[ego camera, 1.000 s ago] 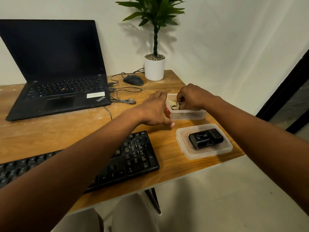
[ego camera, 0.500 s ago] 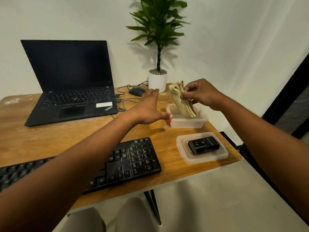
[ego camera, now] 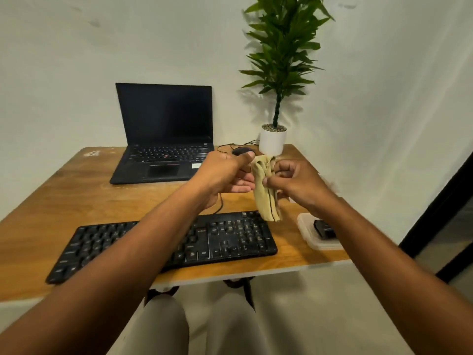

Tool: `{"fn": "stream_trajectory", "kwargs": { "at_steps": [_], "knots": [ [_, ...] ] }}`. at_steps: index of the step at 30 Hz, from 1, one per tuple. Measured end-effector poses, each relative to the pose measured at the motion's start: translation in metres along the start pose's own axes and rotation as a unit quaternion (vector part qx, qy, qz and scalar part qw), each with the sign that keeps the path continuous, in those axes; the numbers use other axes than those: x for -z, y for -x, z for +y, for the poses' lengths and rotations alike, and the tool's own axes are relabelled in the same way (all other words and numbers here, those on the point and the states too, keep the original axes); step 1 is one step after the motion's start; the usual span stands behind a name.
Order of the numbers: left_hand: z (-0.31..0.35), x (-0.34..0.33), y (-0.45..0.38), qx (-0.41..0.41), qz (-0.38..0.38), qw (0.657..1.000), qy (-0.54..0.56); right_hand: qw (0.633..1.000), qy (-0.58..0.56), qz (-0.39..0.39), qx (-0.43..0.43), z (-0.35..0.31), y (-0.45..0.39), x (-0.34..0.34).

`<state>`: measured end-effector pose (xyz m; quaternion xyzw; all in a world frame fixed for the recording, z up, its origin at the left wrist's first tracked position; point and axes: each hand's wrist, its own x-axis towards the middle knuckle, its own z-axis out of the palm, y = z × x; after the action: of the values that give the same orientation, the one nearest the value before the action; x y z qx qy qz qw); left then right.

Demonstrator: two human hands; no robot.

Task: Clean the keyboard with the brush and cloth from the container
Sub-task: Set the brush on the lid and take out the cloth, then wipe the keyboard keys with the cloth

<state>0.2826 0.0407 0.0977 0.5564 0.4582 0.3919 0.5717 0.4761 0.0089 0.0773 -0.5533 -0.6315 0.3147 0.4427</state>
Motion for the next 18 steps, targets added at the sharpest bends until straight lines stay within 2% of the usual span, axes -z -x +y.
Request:
{"fn": "stream_trajectory", "kwargs": {
  "at_steps": [5, 10, 15, 18],
  "knots": [
    [-0.014, 0.021, 0.026, 0.035, 0.048, 0.998, 0.007, 0.997, 0.056, -0.036, 0.025, -0.006, 0.015, -0.042],
    [-0.019, 0.044, 0.037, 0.037, 0.073, 0.996, -0.017, 0.998, 0.021, -0.055, 0.001, -0.019, 0.019, -0.066],
    [-0.011, 0.066, 0.045, 0.022, 0.064, 0.995, -0.067, 0.999, 0.013, -0.035, -0.003, -0.036, 0.018, -0.074],
    [-0.007, 0.081, 0.047, 0.003, 0.04, 0.995, -0.096, 0.998, -0.04, -0.038, -0.029, -0.048, 0.018, -0.074]
  ]
}}
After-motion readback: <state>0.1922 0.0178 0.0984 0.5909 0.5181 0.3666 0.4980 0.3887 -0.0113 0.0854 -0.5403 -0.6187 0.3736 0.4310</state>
